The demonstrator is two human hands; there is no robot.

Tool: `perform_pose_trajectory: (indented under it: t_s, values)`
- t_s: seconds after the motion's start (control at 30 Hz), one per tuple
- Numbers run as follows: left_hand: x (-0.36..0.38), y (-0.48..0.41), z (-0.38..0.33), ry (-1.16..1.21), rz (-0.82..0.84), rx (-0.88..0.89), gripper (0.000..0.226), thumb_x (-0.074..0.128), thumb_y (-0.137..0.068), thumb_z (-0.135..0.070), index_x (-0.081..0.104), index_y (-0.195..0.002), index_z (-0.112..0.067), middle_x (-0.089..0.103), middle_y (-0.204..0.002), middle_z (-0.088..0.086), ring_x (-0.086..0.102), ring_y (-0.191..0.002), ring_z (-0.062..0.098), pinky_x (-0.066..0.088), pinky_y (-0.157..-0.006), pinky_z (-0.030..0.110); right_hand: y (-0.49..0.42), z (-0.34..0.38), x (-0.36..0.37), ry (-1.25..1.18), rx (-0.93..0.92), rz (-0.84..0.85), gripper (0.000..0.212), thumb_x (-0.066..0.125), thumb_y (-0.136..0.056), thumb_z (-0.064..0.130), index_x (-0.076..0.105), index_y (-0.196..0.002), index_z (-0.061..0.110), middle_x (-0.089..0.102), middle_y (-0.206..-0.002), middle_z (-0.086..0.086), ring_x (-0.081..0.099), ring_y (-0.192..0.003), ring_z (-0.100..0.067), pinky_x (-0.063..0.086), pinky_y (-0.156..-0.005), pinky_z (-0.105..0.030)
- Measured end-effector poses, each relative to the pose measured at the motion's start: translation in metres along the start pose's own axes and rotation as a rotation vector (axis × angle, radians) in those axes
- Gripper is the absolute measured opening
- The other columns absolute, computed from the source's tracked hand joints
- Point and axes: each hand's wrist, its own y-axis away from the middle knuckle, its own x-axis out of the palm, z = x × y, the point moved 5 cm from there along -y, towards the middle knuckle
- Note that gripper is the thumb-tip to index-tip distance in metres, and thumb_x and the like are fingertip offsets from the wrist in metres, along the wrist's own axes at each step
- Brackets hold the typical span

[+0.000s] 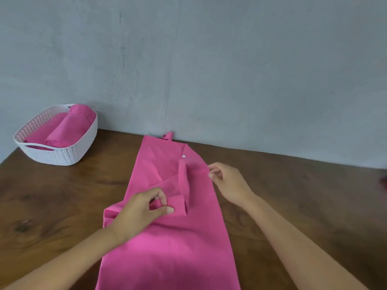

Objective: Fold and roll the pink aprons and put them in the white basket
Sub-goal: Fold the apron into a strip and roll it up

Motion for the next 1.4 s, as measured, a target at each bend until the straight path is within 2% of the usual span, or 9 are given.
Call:
perform_pose_trajectory:
  t_s: [0.23, 0.33, 0.43, 0.63, 0.77, 0.83, 0.93, 1.03, 1.4]
  values:
    - [-0.004, 0.017, 0.029, 0.1, 0.164, -0.077, 0.042, 0.089, -0.075, -0.037, 0.061, -0.106, -0.039, 0.06, -0.077, -0.002, 0.053, -0.072, 0.008, 0.048, -0.075, 0.034, -0.06, 0.062, 0.061, 0.396, -0.401, 0.332, 0.062, 0.047, -0.087, -0.011, 0.058, -0.138, 0.023, 0.052, -0.143, 0.002, 0.038, -0.134, -0.019, 0.035, -0.113, -0.037]
    - [-0.001, 0.021, 0.034, -0.004, 0.215, -0.049, 0.022, 0.082, -0.084, -0.039, 0.064, -0.092, -0.031, 0.057, -0.076, 0.0, 0.047, -0.068, 0.004, 0.045, -0.069, 0.034, -0.07, 0.075, 0.091, 0.631, -0.487, 0.522, 0.066, 0.048, -0.081, -0.016, 0.06, -0.134, 0.022, 0.058, -0.137, 0.002, 0.043, -0.127, -0.021, 0.032, -0.114, -0.042]
    - [-0.001, 0.021, 0.035, -0.151, 0.205, 0.048, 0.038, 0.068, -0.094, -0.035, 0.042, -0.07, -0.022, 0.044, -0.071, -0.01, 0.037, -0.063, 0.005, 0.035, -0.061, 0.028, -0.076, 0.07, 0.107, 0.615, -0.443, 0.598, 0.06, 0.051, -0.083, -0.017, 0.061, -0.127, 0.022, 0.063, -0.129, 0.003, 0.053, -0.118, -0.021, 0.02, -0.121, -0.042]
    - [-0.004, 0.014, 0.032, -0.106, 0.155, 0.052, 0.029, 0.054, -0.101, -0.029, 0.043, -0.077, -0.02, 0.045, -0.07, -0.006, 0.038, -0.063, 0.003, 0.037, -0.062, 0.03, -0.085, 0.059, 0.108, 0.65, -0.435, 0.631, 0.051, 0.05, -0.078, -0.014, 0.055, -0.116, 0.021, 0.055, -0.117, 0.001, 0.054, -0.106, -0.02, 0.014, -0.117, -0.038]
    - [-0.01, 0.002, 0.024, -0.059, 0.063, 0.063, 0.039, 0.051, -0.105, -0.035, 0.039, -0.072, -0.019, 0.038, -0.066, -0.011, 0.035, -0.061, 0.004, 0.036, -0.059, 0.031, -0.084, 0.051, 0.102, 0.754, -0.52, 0.607, 0.048, 0.056, -0.076, -0.01, 0.054, -0.114, 0.02, 0.055, -0.112, 0.002, 0.051, -0.097, -0.017, 0.023, -0.104, -0.036]
    - [-0.019, -0.006, 0.02, -0.067, 0.002, 0.078, 0.041, 0.053, -0.104, -0.04, 0.037, -0.069, -0.024, 0.036, -0.063, -0.014, 0.033, -0.058, 0.003, 0.033, -0.056, 0.026, -0.084, 0.048, 0.092, 0.783, -0.558, 0.527, 0.045, 0.054, -0.078, -0.011, 0.055, -0.113, 0.018, 0.06, -0.112, 0.0, 0.055, -0.108, -0.023, 0.023, -0.088, -0.032]
    - [-0.035, -0.023, 0.022, -0.052, -0.078, 0.076, 0.048, 0.054, -0.098, -0.053, 0.039, -0.068, -0.019, 0.032, -0.062, -0.012, 0.031, -0.057, 0.004, 0.035, -0.055, 0.034, -0.085, 0.04, 0.074, 0.861, -0.577, 0.414, 0.035, 0.048, -0.087, -0.006, 0.059, -0.113, 0.015, 0.067, -0.113, -0.004, 0.047, -0.13, -0.026, 0.023, -0.089, -0.034]
    - [-0.052, -0.044, 0.031, -0.082, -0.13, 0.081, 0.056, 0.055, -0.096, -0.057, 0.038, -0.067, -0.012, 0.03, -0.061, -0.008, 0.029, -0.057, 0.006, 0.032, -0.054, 0.037, -0.088, 0.032, 0.053, 0.886, -0.6, 0.305, 0.032, 0.05, -0.088, -0.002, 0.064, -0.109, 0.019, 0.066, -0.108, -0.001, 0.05, -0.114, -0.026, 0.02, -0.079, -0.036]
    - [-0.089, -0.163, 0.079, -0.145, -0.271, -0.13, 0.04, 0.069, -0.095, -0.035, 0.052, -0.073, -0.005, 0.061, -0.068, 0.011, 0.052, -0.062, 0.026, 0.039, -0.06, 0.032, -0.096, -0.025, -0.015, 0.737, -0.324, 0.148, 0.024, 0.056, -0.101, 0.031, 0.068, -0.12, 0.023, 0.05, -0.109, 0.005, 0.042, -0.108, -0.017, 0.039, -0.092, -0.034]
